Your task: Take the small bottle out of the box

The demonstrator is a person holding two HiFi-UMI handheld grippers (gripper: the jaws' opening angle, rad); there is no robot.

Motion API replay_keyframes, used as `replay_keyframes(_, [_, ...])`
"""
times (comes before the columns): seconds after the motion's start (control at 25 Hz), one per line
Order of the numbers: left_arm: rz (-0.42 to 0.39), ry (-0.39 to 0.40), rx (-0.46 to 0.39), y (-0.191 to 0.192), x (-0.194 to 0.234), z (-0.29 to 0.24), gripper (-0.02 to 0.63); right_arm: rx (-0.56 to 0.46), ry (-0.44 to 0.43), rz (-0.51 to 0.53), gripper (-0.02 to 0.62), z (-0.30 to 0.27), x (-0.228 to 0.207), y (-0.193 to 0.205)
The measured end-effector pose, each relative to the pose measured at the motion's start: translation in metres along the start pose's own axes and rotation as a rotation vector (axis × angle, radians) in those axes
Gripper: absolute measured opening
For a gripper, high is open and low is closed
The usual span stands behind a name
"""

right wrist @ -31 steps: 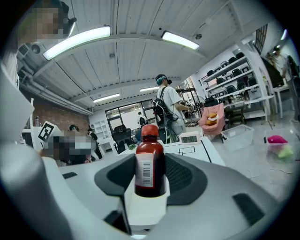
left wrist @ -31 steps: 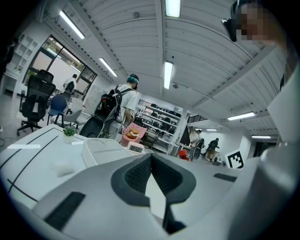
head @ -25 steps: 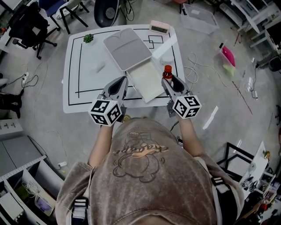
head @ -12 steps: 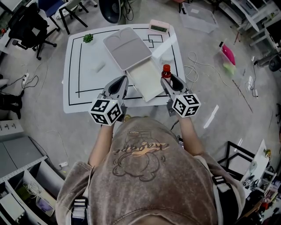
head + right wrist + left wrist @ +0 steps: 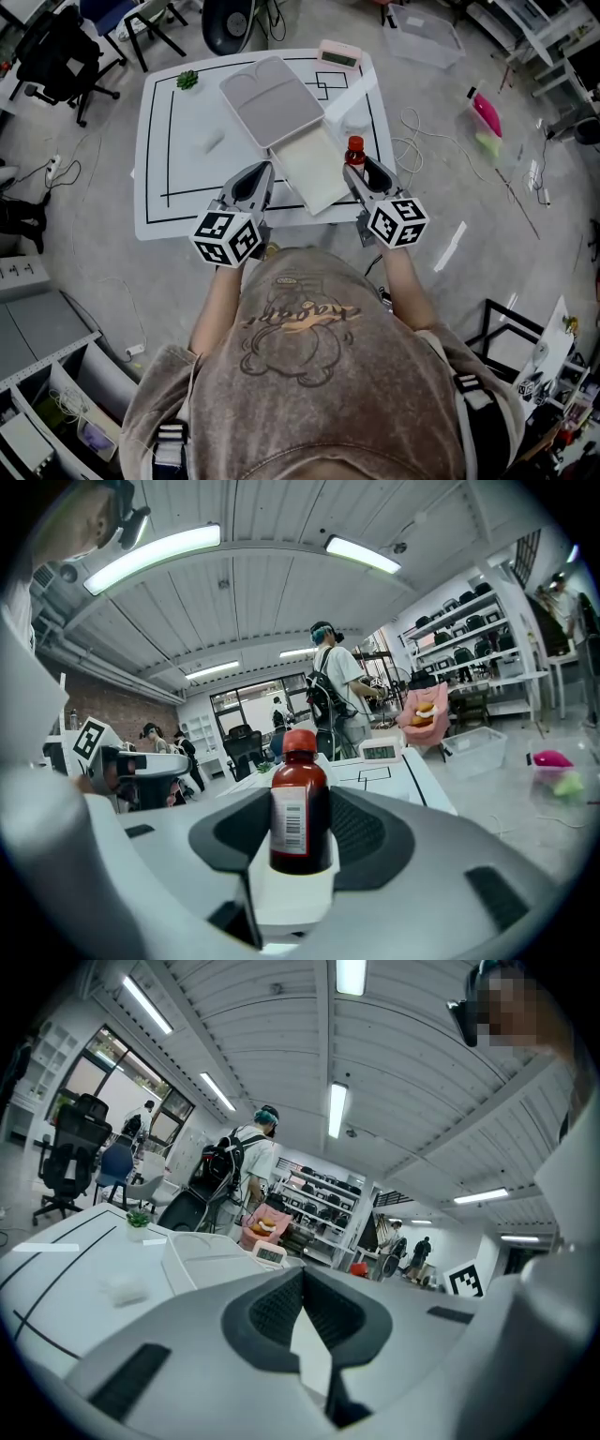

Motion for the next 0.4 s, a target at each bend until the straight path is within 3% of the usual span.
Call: replay_keyframes(0.4, [0.018,-0.008,-0.001,0.0045,0.0041,0.0027,0.008,0.010,-0.002,-0.011,0.198,-0.0024,0.0009,0.0053])
Point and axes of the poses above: the fingertips, and each gripper's own axes: z backward along the fingers, x to its left, y out of its underside, the point moved 2 cm from there along z, backward along the fingers, and after that the axes turned 1 degree about -y, right-handed, at the moved point
